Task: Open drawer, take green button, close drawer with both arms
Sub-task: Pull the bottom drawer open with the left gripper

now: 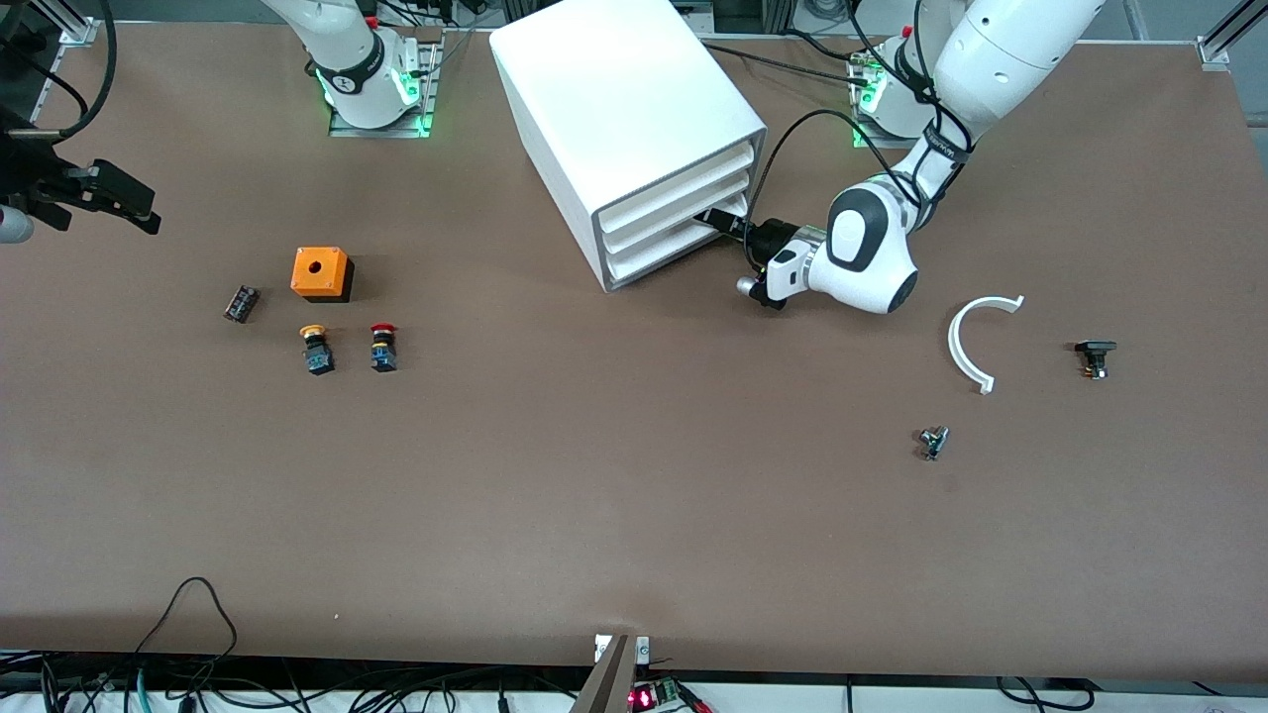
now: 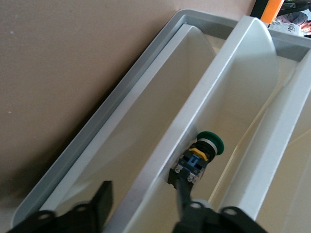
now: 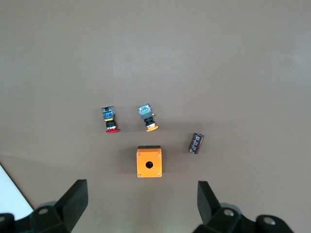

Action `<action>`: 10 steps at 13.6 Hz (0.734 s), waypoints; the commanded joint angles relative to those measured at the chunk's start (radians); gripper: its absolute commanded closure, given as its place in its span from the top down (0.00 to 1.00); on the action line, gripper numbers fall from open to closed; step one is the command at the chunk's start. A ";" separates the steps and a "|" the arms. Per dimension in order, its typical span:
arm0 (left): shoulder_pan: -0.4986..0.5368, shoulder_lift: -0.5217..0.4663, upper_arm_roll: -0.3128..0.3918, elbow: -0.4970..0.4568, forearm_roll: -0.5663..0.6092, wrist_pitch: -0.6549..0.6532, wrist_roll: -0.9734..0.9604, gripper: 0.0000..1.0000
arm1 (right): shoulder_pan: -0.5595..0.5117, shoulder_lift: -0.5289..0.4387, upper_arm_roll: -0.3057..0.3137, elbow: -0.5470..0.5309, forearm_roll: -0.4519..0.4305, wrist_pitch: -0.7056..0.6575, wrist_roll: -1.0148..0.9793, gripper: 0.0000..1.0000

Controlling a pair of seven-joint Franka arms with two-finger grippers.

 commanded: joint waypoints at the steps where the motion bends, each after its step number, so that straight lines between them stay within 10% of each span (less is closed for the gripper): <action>1: -0.009 0.001 -0.005 -0.011 -0.025 0.021 0.016 0.00 | -0.006 0.010 0.006 0.006 0.013 0.005 -0.011 1.00; 9: 0.091 -0.037 0.059 0.084 -0.006 0.288 0.016 0.00 | 0.018 0.041 0.013 0.009 0.016 -0.012 -0.028 1.00; 10: 0.096 -0.038 0.061 0.096 -0.006 0.288 0.014 0.15 | 0.021 0.053 0.015 0.008 0.024 -0.009 -0.030 1.00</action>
